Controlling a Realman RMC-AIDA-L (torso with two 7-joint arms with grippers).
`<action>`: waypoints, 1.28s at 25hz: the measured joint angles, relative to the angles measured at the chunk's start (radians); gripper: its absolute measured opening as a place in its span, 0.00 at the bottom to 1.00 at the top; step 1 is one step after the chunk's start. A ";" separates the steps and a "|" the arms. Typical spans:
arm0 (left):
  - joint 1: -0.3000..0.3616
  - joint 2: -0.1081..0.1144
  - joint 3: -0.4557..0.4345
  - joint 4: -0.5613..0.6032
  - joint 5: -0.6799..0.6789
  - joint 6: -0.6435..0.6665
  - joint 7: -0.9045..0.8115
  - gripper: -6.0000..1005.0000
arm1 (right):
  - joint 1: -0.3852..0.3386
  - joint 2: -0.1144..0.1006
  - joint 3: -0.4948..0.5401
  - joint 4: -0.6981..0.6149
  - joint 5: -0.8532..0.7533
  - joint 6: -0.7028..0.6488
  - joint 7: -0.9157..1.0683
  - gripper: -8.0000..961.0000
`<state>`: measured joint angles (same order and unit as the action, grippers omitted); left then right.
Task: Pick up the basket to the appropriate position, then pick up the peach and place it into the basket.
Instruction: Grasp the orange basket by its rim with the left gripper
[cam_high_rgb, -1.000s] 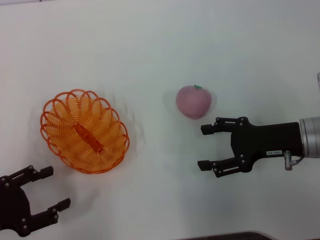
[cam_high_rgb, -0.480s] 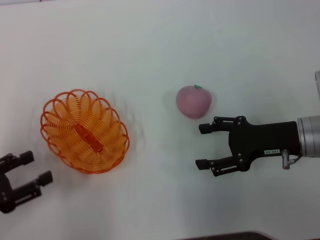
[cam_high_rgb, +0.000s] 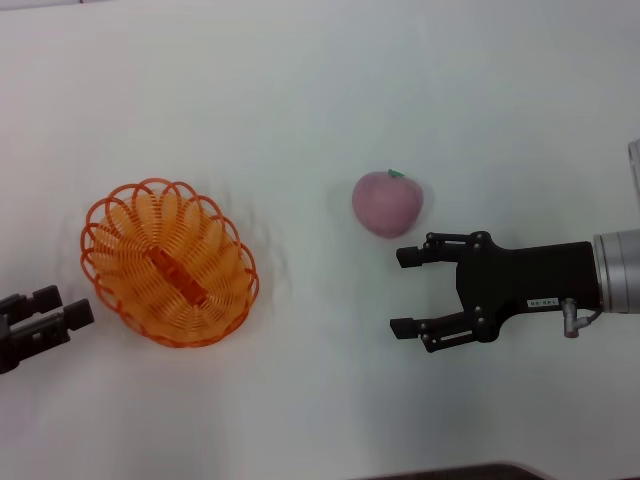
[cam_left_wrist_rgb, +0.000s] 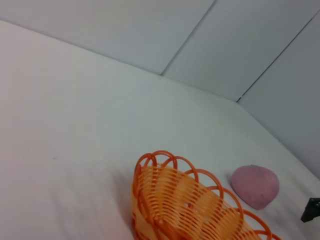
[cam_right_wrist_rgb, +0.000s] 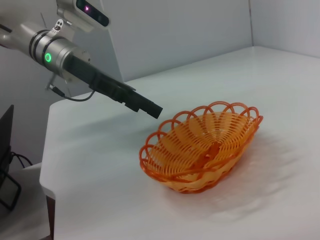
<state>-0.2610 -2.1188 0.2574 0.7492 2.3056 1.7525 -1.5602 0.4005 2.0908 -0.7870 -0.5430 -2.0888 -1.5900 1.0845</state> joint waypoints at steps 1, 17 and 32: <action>-0.003 0.001 0.002 0.001 0.001 -0.004 -0.008 0.75 | 0.000 0.000 0.000 0.000 0.000 0.000 0.000 0.97; -0.238 0.067 0.173 0.062 0.113 -0.133 -0.265 0.75 | 0.000 0.000 -0.002 0.001 -0.001 0.010 0.000 0.97; -0.523 0.093 0.537 0.126 0.322 -0.204 -0.443 0.75 | 0.006 0.001 -0.008 0.012 0.000 0.012 0.000 0.97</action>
<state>-0.7836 -2.0260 0.7944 0.8749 2.6274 1.5486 -2.0031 0.4065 2.0913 -0.7945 -0.5307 -2.0892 -1.5784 1.0845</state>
